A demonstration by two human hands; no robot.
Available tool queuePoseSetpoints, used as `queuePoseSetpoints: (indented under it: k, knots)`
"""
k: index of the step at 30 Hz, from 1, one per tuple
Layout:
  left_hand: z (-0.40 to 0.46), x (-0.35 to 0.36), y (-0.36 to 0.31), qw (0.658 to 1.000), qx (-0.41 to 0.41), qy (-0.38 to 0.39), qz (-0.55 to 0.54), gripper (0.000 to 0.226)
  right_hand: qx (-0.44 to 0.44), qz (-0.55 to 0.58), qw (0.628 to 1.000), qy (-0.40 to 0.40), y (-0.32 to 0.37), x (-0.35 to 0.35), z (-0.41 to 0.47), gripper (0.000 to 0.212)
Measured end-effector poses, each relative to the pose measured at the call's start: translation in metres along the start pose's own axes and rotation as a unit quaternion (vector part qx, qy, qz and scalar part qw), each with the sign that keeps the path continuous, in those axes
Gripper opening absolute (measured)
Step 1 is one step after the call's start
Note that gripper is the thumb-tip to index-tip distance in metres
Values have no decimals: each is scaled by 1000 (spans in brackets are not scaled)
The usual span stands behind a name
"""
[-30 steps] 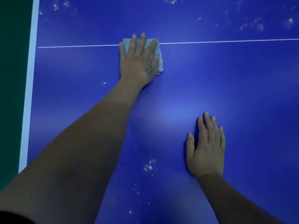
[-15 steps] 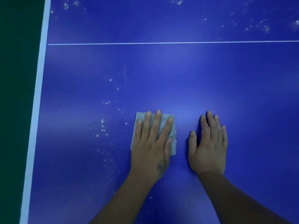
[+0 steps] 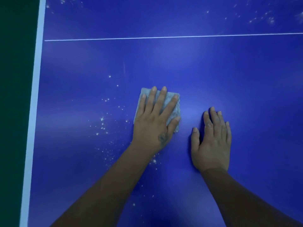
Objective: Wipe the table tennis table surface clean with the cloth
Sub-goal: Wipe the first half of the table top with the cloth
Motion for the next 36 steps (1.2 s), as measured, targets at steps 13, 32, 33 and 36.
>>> queuePoseSetpoints:
  k: [13,32,33,36]
  knots:
    - [45,-21,159,982,-152,-55,92,62,2,-3,1000,-1,0,0,-1,59]
    - [-84,-19,53,962,-255,-29,89,61,18,-19,999,29,4,-5,-1,64]
    - [-98,-20,38,962,-259,-25,85,61,16,-18,999,30,4,-5,-1,64]
    - [-116,-15,16,953,-296,-9,65,62,15,-14,999,25,4,-5,-2,64]
Point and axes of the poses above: each hand's wrist, its own z-axis towards the middle knuckle, its own x-axis out of the palm, y = z × x, the point moved 2 cm from there along z, towards the middle knuckle, and after that the axes turned 12 degrees about x, right-handed, at the moved point
